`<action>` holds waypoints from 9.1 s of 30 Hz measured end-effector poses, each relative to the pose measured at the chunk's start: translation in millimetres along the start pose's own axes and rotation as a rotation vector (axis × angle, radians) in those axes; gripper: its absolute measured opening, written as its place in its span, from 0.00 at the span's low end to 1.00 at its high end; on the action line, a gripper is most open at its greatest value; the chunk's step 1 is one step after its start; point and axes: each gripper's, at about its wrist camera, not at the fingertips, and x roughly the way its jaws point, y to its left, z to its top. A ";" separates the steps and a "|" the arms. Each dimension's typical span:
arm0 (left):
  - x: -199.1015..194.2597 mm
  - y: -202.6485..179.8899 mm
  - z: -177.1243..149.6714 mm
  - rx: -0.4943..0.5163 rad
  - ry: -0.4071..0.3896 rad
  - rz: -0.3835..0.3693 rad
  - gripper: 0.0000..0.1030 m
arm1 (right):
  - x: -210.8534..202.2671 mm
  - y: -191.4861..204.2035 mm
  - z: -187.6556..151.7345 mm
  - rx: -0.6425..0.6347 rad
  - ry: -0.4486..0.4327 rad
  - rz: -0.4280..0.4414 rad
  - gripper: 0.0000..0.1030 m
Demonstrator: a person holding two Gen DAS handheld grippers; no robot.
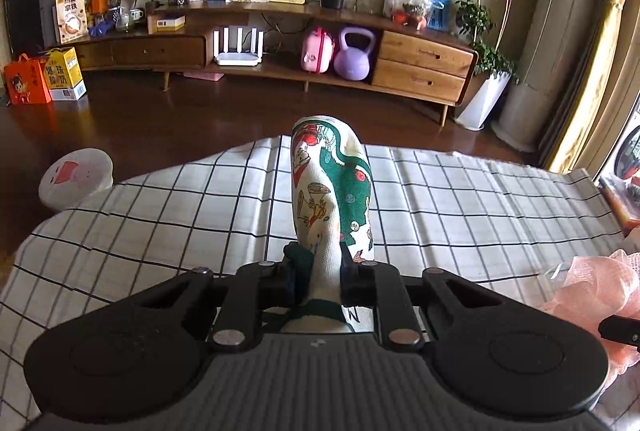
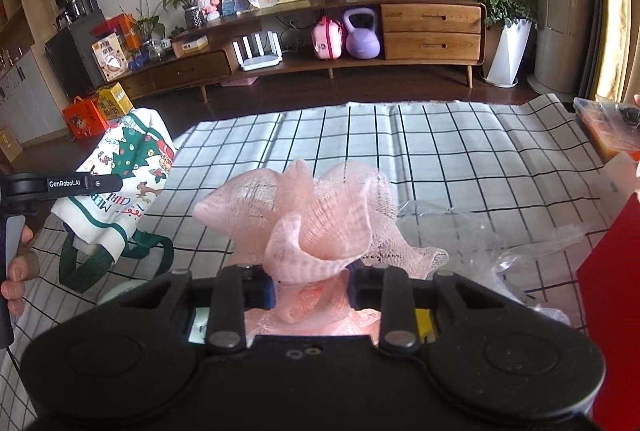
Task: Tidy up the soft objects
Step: 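Lift and carry the cloth bag and pink puff over the red box with both grippers, then lower the cloth bag into the box while the right gripper releases the pink puff inside, then withdraw both open grippers from the box back over the table, then lower the left gripper onto the white tissue while the right approaches the printed packet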
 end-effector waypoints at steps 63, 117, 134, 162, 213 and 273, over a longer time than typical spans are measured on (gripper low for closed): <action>-217.0 -302.3 -26.6 0.281 -0.026 -0.477 0.17 | -277.3 -167.4 -74.5 0.116 -0.179 -0.161 0.31; -11.6 -493.5 -108.4 0.376 0.235 -0.513 0.17 | -132.9 -331.4 -59.7 0.226 -0.062 -0.332 0.39; -18.2 -485.1 -117.1 0.400 0.266 -0.491 0.31 | -147.9 -324.7 -62.0 0.236 -0.077 -0.328 0.79; -120.4 -413.5 -91.1 0.360 0.139 -0.521 0.78 | -232.3 -258.6 -54.4 0.190 -0.156 -0.299 1.00; -207.4 -75.8 -152.9 0.095 -0.025 -0.208 1.00 | -179.2 -10.6 -97.6 -0.044 -0.101 -0.012 1.00; -71.8 -14.4 -175.0 -0.020 0.044 0.042 0.21 | 17.4 -83.7 -75.7 0.273 0.055 -0.308 0.88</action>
